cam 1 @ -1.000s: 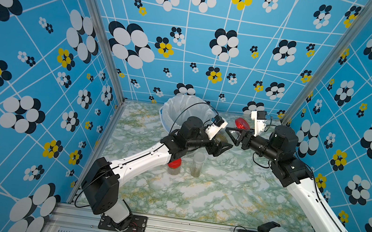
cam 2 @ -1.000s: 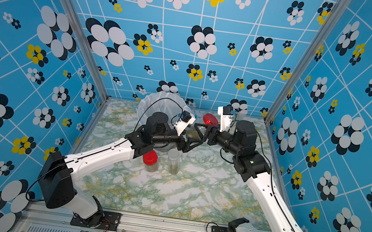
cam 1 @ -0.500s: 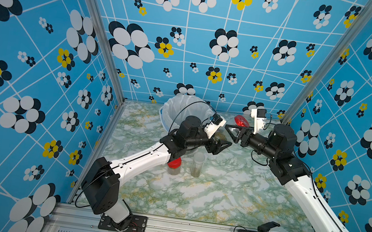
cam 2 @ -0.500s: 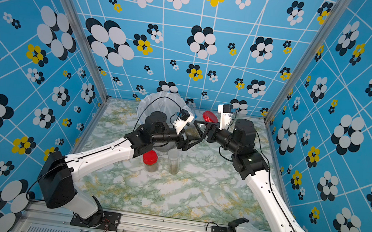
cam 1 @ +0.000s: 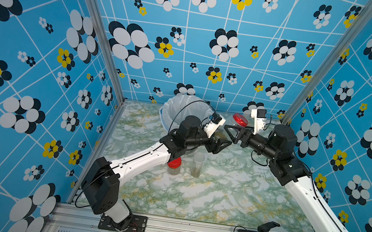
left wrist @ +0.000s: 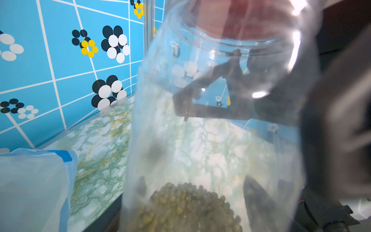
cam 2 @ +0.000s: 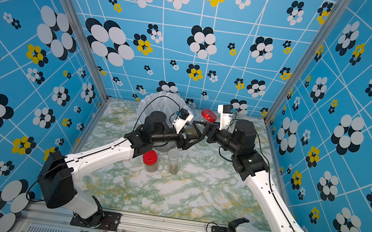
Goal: Empty moldy mung beans from jars
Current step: Pick up the jar from the center of the board.
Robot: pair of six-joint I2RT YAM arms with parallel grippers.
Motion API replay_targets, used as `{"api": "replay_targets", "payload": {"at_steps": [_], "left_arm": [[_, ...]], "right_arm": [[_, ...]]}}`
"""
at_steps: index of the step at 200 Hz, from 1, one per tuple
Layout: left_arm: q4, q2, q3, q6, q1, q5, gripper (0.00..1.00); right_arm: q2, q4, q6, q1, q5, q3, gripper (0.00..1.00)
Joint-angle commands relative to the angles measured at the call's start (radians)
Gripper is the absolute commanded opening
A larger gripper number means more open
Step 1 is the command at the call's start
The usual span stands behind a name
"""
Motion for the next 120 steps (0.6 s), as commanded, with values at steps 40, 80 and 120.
{"api": "replay_targets", "payload": {"at_steps": [40, 80, 120], "left_arm": [[0.047, -0.018, -0.003, -0.04, 0.021, -0.015, 0.46], [0.036, -0.025, -0.005, -0.029, 0.023, -0.028, 0.46], [-0.037, -0.025, 0.03, -0.023, 0.025, -0.03, 0.46]], "right_arm": [[-0.023, 0.018, -0.01, 0.01, -0.041, -0.004, 0.9], [-0.049, -0.009, -0.03, 0.011, -0.031, -0.01, 0.94], [-0.078, -0.114, -0.092, 0.01, 0.03, -0.002, 0.95]]}}
